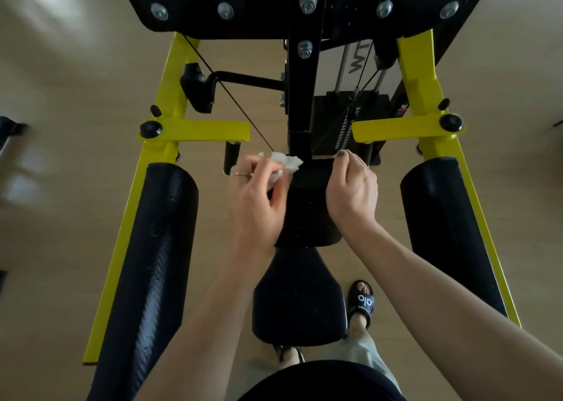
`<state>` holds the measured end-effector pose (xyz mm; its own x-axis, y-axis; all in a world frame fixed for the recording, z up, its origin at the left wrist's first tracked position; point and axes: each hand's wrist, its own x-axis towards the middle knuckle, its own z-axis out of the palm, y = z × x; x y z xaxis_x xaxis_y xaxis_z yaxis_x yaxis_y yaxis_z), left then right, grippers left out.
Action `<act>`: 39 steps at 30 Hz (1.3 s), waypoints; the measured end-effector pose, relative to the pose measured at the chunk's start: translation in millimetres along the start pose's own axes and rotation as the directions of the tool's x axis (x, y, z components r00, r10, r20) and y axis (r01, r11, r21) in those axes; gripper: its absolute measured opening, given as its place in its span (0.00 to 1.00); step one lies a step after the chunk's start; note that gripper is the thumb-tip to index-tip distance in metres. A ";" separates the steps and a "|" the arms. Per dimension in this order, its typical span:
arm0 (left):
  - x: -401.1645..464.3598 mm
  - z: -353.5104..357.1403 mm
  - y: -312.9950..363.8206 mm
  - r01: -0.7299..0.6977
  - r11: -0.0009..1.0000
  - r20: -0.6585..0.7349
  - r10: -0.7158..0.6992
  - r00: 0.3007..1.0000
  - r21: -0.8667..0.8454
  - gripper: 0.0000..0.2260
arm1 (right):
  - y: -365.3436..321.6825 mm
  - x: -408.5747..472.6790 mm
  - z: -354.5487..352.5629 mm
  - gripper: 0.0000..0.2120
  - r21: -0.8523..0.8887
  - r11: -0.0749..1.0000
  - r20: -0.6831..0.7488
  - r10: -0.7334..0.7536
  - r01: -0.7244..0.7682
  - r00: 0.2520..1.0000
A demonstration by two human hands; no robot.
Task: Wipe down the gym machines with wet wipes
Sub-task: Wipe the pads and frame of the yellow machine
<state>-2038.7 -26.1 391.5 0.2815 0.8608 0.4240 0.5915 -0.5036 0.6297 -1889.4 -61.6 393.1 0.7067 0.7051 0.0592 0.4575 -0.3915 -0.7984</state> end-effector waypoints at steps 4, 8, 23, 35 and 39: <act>-11.8 -4.9 -13.3 0.502 0.810 0.038 -0.517 0.855 -0.303 0.11 | -1.0 0.2 -0.9 0.21 0.021 1.000 0.007 -0.011 0.011 1.000; -34.0 2.8 -8.0 0.778 0.392 0.239 -0.798 0.553 -0.491 0.11 | -1.1 0.3 0.8 0.21 0.015 1.000 -0.002 0.000 0.000 1.000; -10.8 -14.6 49.2 0.475 -0.411 0.581 -0.758 0.297 -0.778 0.09 | 1.0 -0.5 2.2 0.20 0.028 1.000 -0.002 -0.014 0.015 1.000; -28.7 25.3 50.5 0.569 -0.473 0.703 -0.649 0.292 -0.673 0.19 | 1.1 1.2 -4.4 0.20 0.089 0.996 0.098 -0.011 0.003 0.995; -14.9 19.8 51.9 0.542 -0.441 0.674 -0.640 0.369 -0.715 0.21 | 1.0 1.3 -5.3 0.20 0.107 0.994 0.109 -0.005 -0.006 0.994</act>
<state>-1997.2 -63.6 404.9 0.2352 0.6896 -0.6849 -0.6490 0.6360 0.4175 -1885.1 -64.2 395.5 0.6410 0.7676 -0.0022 0.3930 -0.3306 -0.8580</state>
